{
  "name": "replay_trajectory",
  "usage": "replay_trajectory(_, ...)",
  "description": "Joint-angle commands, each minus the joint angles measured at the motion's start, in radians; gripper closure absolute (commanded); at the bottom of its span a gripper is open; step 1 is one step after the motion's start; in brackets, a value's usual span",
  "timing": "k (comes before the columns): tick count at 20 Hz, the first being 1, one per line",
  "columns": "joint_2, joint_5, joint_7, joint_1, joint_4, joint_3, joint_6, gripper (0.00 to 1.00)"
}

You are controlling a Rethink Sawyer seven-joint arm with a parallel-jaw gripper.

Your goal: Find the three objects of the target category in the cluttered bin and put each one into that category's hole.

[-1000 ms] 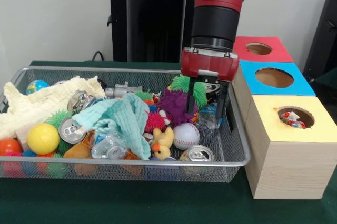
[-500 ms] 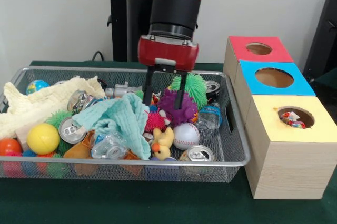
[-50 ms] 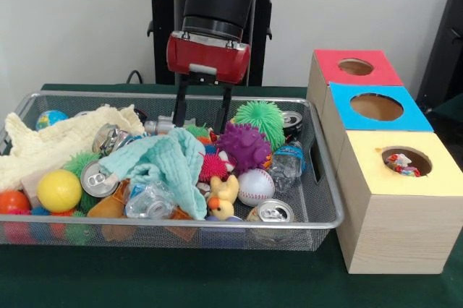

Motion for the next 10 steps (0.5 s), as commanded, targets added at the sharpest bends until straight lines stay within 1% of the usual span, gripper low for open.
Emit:
replay_trajectory(1,-0.023,-0.092,-0.295,0.003,0.065,0.137,0.137,0.0)
replay_trajectory(2,-0.02,-0.102,-0.288,0.007,0.062,0.133,0.135,0.0)
replay_trajectory(3,-0.018,-0.124,-0.256,0.036,0.069,0.11,0.113,0.0)
replay_trajectory(4,-0.013,-0.136,-0.241,0.046,0.065,0.1,0.107,0.0)
replay_trajectory(5,-0.005,-0.155,-0.203,0.056,0.067,0.068,0.083,0.0)
replay_trajectory(6,0.002,-0.165,-0.187,0.063,0.062,0.059,0.075,0.0)
replay_trajectory(8,0.025,-0.213,-0.098,0.133,0.071,-0.014,0.013,0.0)
replay_trajectory(10,0.048,-0.229,-0.047,0.161,0.055,-0.046,-0.02,0.0)
